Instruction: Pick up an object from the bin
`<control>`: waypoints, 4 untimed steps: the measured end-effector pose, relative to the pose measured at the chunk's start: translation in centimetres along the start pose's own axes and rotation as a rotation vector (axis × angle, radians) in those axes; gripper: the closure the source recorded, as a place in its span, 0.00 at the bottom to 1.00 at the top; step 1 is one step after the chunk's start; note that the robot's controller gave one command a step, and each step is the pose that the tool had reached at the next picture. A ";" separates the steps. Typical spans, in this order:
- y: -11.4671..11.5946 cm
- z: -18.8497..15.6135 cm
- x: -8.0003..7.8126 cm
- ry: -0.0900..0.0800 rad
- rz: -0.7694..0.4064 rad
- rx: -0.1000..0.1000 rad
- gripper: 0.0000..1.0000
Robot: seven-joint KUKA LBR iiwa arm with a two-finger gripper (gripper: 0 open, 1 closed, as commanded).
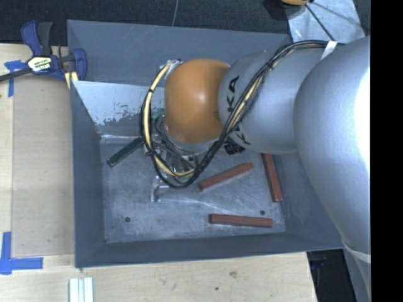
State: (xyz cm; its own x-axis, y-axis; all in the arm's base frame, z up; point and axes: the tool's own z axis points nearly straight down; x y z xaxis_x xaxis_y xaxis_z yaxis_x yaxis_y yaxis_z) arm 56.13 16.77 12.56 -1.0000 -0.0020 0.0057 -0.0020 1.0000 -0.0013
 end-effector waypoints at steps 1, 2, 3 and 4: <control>0.0 -0.5 -0.2 -0.008 0.002 -0.002 0.00; 2.3 0.9 -2.0 -0.012 0.062 -0.002 0.00; 5.2 3.6 -3.2 -0.012 0.060 -0.004 0.00; 5.3 4.9 -6.4 -0.022 0.078 -0.008 1.00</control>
Offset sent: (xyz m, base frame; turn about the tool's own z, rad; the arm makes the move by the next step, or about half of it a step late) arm 0.0410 0.0598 -0.0342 0.1361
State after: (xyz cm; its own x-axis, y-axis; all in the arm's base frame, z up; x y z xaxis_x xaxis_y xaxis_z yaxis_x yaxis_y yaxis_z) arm 62.50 22.11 7.58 -0.9970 0.0759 -0.0157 0.0758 0.9971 0.0068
